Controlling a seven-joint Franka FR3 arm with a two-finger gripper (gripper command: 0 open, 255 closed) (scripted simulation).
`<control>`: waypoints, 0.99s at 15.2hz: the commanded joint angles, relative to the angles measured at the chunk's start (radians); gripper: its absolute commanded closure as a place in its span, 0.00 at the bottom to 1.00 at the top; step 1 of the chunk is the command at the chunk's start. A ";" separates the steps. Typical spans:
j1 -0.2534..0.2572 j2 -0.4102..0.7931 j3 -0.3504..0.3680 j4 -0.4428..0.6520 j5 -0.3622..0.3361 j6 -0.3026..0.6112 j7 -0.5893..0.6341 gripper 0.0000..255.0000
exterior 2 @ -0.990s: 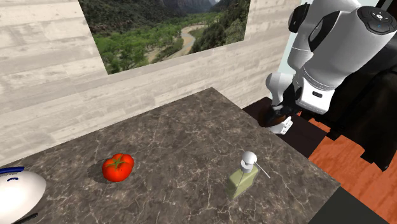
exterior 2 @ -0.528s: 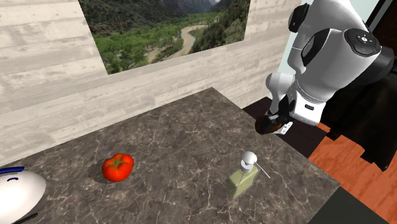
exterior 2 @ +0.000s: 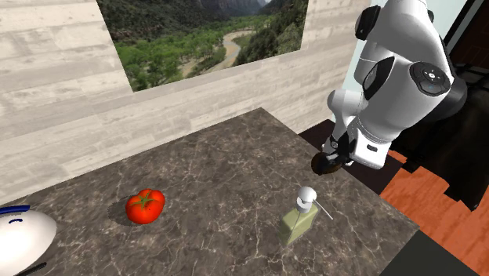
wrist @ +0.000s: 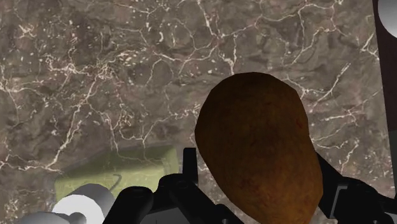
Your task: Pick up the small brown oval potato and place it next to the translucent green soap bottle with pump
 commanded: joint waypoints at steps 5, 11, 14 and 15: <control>-0.002 0.014 -0.003 -0.065 -0.005 0.078 0.015 1.00; -0.004 0.034 -0.006 -0.125 -0.011 0.156 0.033 1.00; -0.005 0.047 -0.007 -0.151 -0.015 0.195 0.042 1.00; -0.005 0.052 -0.007 -0.160 -0.016 0.208 0.045 1.00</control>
